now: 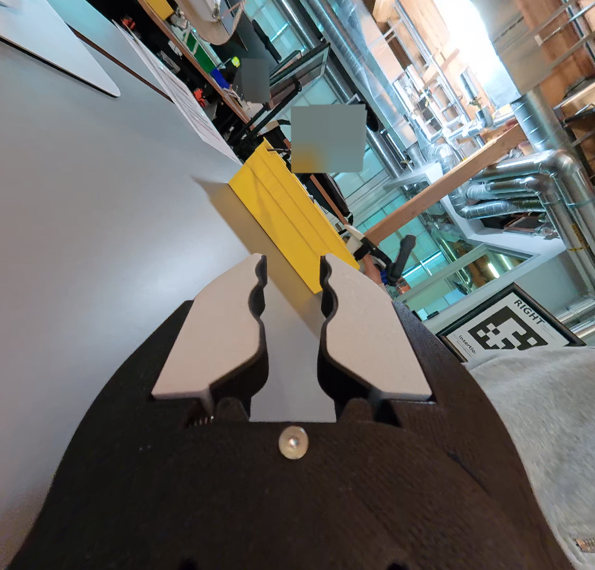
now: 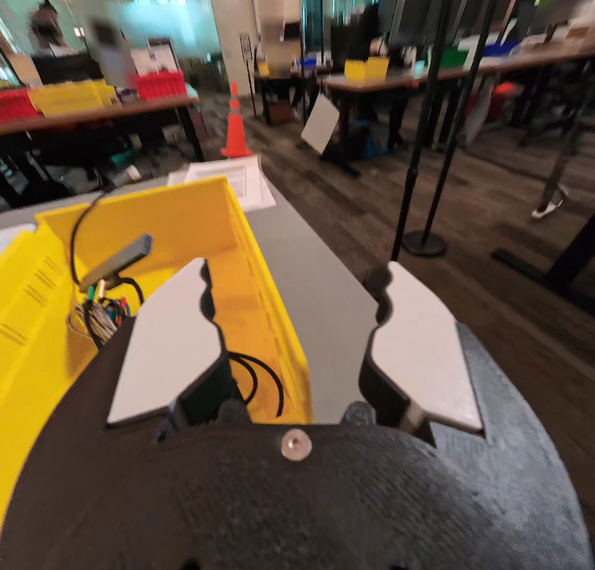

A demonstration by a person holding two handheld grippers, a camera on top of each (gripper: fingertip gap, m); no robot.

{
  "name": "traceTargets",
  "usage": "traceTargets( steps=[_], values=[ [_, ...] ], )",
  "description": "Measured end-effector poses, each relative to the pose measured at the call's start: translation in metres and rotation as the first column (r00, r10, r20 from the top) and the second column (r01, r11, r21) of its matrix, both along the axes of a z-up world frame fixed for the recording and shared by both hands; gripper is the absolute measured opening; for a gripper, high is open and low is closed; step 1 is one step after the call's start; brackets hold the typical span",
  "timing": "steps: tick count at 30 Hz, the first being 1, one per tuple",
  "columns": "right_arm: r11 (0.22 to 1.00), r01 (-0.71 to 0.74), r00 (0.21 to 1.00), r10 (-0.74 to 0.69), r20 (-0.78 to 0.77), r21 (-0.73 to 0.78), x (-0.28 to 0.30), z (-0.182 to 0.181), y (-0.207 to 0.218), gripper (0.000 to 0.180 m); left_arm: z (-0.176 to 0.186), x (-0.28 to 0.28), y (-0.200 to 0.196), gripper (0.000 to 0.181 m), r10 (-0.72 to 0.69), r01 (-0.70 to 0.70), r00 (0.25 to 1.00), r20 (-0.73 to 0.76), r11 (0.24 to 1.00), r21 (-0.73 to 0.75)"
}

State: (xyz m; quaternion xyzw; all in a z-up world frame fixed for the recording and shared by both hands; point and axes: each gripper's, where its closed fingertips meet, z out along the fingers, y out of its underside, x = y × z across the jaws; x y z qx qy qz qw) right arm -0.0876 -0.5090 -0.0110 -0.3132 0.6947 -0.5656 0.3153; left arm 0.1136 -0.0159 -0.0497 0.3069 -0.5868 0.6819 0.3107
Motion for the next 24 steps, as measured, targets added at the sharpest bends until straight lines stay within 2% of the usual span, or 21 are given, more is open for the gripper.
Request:
traceTargets(
  steps=[2,6,8,13,15,17,24],
  values=[
    [0.997,-0.029,0.999,0.032,-0.044,0.065,0.003,-0.020,-0.008,0.117,-0.001,-0.003,-0.003,0.032,-0.019,0.019,1.000,-0.002,1.000,0.005],
    [0.979,-0.113,0.992,0.121,-0.035,0.170,0.016,-0.044,-0.006,0.120,-0.002,-0.005,-0.005,0.033,-0.042,0.042,0.999,-0.010,0.999,0.014],
    [0.977,-0.123,0.988,0.136,-0.067,0.174,0.019,-0.051,-0.006,0.119,-0.003,-0.006,-0.006,0.034,-0.045,0.046,0.999,-0.013,0.999,0.017],
    [0.981,-0.132,0.971,0.156,-0.180,0.139,0.021,-0.066,-0.006,0.100,-0.005,-0.007,-0.007,0.034,-0.064,0.065,0.998,-0.029,0.998,0.024],
    [0.977,-0.147,0.964,0.177,-0.197,0.156,0.022,-0.069,-0.005,0.081,-0.005,-0.007,-0.008,0.034,-0.070,0.070,0.997,-0.034,0.997,0.024],
    [0.977,-0.144,0.964,0.174,-0.200,0.158,0.022,-0.070,-0.005,0.071,-0.005,-0.007,-0.008,0.034,-0.071,0.072,0.997,-0.038,0.997,0.023],
    [0.981,-0.133,0.951,0.167,-0.262,0.142,0.022,-0.076,-0.004,0.061,-0.005,-0.007,-0.007,0.035,-0.073,0.074,0.996,-0.045,0.997,0.019]
  ],
)
